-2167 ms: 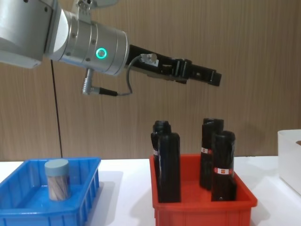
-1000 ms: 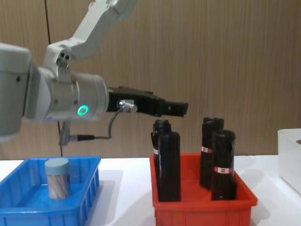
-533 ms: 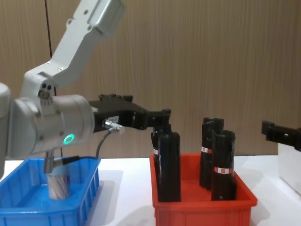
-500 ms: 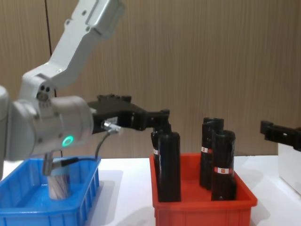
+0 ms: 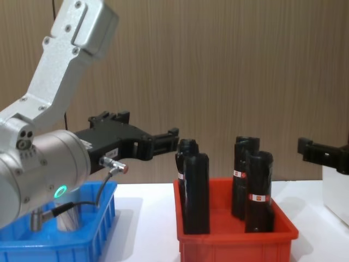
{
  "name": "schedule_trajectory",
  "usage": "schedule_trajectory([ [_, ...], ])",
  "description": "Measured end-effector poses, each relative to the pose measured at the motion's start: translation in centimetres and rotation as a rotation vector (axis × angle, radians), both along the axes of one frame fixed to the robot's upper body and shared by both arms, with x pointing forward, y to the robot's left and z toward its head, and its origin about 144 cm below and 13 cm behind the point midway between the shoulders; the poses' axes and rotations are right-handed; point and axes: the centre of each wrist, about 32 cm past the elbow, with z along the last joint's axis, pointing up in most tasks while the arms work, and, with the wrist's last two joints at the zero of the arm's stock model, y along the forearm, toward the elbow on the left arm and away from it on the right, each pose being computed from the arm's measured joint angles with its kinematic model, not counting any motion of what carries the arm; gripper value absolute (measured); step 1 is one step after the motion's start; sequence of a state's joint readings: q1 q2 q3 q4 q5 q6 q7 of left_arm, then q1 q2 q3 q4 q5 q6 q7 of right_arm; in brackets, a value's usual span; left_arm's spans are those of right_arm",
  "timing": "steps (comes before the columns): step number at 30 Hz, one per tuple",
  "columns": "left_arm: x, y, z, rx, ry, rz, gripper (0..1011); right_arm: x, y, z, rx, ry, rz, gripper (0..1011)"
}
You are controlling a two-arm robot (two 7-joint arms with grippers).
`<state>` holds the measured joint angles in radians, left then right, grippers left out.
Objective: Pick the cotton swabs from the blue box and place them into the white box.
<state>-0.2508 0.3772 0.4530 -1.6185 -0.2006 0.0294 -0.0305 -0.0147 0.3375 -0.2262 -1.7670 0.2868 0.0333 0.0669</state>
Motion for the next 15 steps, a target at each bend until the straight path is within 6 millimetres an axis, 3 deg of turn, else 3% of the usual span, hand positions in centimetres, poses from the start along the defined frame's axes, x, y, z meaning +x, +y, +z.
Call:
schedule_trajectory([
  [15, -0.41, 0.01, -0.29, -0.007, -0.011, 0.011, 999, 0.02, -0.02, 0.0, 0.0, 0.001, 0.0, 1001],
])
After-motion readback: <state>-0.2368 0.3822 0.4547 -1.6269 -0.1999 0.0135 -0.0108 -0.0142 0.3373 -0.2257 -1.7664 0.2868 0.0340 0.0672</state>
